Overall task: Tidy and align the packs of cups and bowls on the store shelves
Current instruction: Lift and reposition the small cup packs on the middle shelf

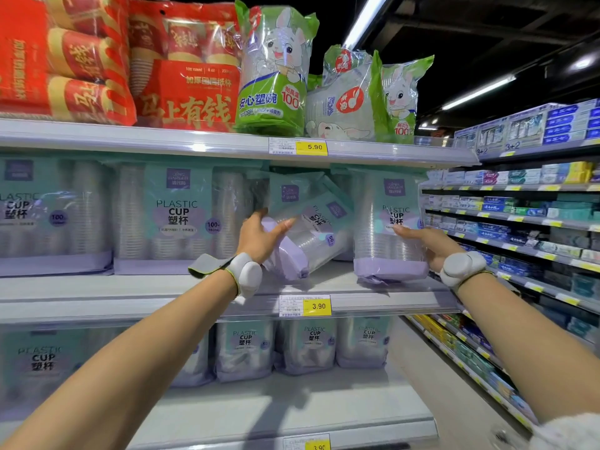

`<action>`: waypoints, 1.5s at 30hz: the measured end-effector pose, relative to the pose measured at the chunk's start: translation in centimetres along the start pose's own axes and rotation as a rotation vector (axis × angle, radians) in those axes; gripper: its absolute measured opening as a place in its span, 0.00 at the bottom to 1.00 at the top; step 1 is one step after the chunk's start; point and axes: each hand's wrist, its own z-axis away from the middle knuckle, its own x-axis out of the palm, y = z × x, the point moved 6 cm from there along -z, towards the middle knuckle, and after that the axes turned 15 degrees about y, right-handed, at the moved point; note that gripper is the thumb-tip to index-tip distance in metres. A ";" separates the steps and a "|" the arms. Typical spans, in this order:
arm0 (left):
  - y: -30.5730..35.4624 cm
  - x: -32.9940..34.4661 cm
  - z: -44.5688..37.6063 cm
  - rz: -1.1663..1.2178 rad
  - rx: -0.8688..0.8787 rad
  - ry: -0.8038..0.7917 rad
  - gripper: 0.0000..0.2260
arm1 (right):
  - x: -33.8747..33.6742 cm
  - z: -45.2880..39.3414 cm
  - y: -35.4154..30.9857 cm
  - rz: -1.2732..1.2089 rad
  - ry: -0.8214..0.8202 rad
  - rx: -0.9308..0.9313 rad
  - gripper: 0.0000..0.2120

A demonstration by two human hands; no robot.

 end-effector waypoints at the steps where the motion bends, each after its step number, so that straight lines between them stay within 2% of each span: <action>1: -0.5 0.0 0.0 0.026 -0.033 0.018 0.39 | -0.1 0.0 0.1 -0.021 -0.002 -0.005 0.56; 4: -1.8 0.4 0.6 0.080 -0.132 0.036 0.41 | 0.3 0.9 -0.2 -0.039 -0.010 -0.002 0.57; 8: -2.4 1.0 0.9 0.139 -0.202 -0.014 0.44 | 0.6 1.4 -0.5 -0.078 -0.026 0.010 0.55; 9: -2.5 1.1 0.7 0.148 -0.210 -0.036 0.45 | 0.8 1.8 -0.7 -0.081 -0.028 0.006 0.52; 13: -2.3 1.2 -0.1 0.082 -0.243 -0.132 0.46 | 1.2 3.0 -1.1 -0.112 -0.053 0.013 0.27; 16: -1.9 1.8 -0.5 0.086 -0.250 -0.231 0.41 | 1.2 3.2 -1.1 -0.117 -0.053 0.008 0.23; 17: -1.8 1.9 -0.5 0.088 -0.249 -0.256 0.40 | 1.2 3.3 -1.2 -0.119 -0.056 -0.005 0.26; 19: -1.9 1.9 -0.7 0.070 -0.246 -0.260 0.40 | 1.1 3.0 -1.0 -0.105 -0.053 -0.015 0.39; 21: -1.9 1.8 -0.7 0.070 -0.235 -0.283 0.48 | 0.9 2.4 -0.8 -0.098 -0.056 -0.035 0.47; 23: -1.9 1.7 -0.9 0.061 -0.246 -0.327 0.55 | 0.9 2.4 -0.9 -0.097 -0.059 -0.048 0.47; 24: -1.7 1.8 -0.7 0.068 -0.261 -0.344 0.51 | 0.9 2.5 -1.0 -0.098 -0.060 -0.052 0.48; 26: -1.8 2.1 -0.7 0.110 -0.282 -0.333 0.37 | 0.9 2.8 -1.2 -0.109 -0.064 -0.058 0.49; 27: -1.7 2.3 -0.7 0.123 -0.273 -0.320 0.33 | 1.0 3.1 -1.3 -0.117 -0.074 -0.050 0.47; 31: -1.6 2.9 -0.4 0.180 -0.255 -0.283 0.46 | 0.9 4.0 -1.4 -0.148 -0.081 -0.024 0.30; 33: -1.5 3.0 0.3 0.242 -0.272 -0.243 0.41 | 1.0 4.3 -1.3 -0.176 -0.096 -0.017 0.27; 34: -1.6 3.0 0.7 0.268 -0.282 -0.221 0.41 | 1.0 4.4 -1.2 -0.195 -0.100 -0.008 0.28; 36: -2.5 3.1 1.3 0.279 -0.282 -0.202 0.49 | 0.8 4.1 -1.0 -0.228 -0.103 -0.011 0.36; 38: -3.5 3.3 1.5 0.262 -0.270 -0.219 0.54 | -0.1 2.0 0.1 -0.240 -0.071 -0.019 0.54; 39: -3.8 3.1 1.6 0.234 -0.262 -0.240 0.53 | -0.5 0.8 0.8 -0.239 -0.067 -0.016 0.61; 40: -3.8 3.1 1.7 0.210 -0.259 -0.271 0.50 | -0.8 -0.1 1.3 -0.242 -0.071 -0.015 0.63; 45: -3.5 2.9 0.7 0.116 -0.206 -0.401 0.40 | 0.3 2.7 -0.1 -0.242 -0.106 0.000 0.50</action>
